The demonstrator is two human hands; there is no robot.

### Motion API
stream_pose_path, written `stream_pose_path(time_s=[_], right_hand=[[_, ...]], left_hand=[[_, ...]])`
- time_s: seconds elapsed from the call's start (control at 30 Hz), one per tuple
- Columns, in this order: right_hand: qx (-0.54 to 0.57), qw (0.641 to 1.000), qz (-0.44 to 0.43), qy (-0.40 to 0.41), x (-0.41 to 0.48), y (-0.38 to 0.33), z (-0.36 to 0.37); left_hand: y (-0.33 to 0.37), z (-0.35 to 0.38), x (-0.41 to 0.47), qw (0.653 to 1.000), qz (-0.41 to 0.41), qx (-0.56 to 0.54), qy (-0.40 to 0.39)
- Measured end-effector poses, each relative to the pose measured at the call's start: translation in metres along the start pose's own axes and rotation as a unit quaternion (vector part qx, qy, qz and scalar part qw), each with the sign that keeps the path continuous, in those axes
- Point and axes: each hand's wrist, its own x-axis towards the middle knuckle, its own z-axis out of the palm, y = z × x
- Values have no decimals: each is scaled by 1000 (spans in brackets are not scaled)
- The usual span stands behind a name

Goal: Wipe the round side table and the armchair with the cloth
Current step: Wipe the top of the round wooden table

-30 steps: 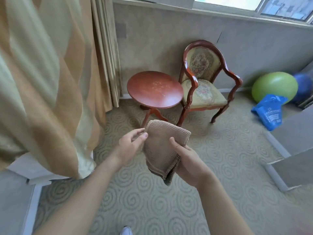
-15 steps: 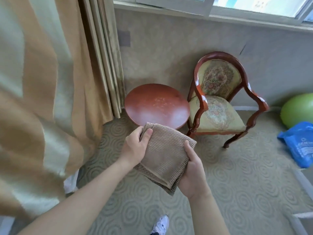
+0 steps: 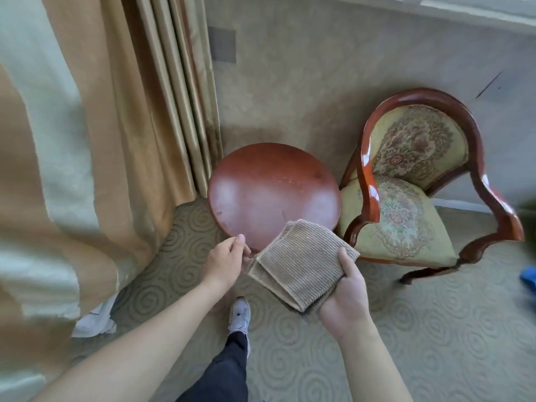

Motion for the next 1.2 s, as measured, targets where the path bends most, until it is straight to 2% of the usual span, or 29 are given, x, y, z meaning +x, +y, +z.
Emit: stream_pose_path(time_s=[0.13, 0.3, 0.53, 0.73, 0.9, 1.07, 1.13, 1.2], right_hand=[[24, 996, -29, 76, 76, -26, -4], [23, 978, -70, 194, 163, -50, -7], [-22, 955, -96, 281, 278, -67, -40], [-98, 932, -157, 312, 387, -79, -65], [-229, 893, -231, 309, 467, -111, -62], [-296, 831, -354, 309, 539, -124, -46], [-320, 814, -368, 315, 566, -118, -43], [-356, 809, -346, 315, 590, -104, -38]], left_hand=[[-18, 30, 83, 998, -41, 6, -56], [-41, 63, 188, 990, -64, 101, -77], [-84, 106, 279, 971, -4, 220, -95], [-117, 143, 360, 943, 59, 327, -16], [-128, 154, 412, 926, 97, 355, 78], [-147, 150, 444, 897, 15, 425, 121], [-151, 153, 449, 889, 6, 440, 126], [-151, 153, 449, 888, 9, 443, 124]])
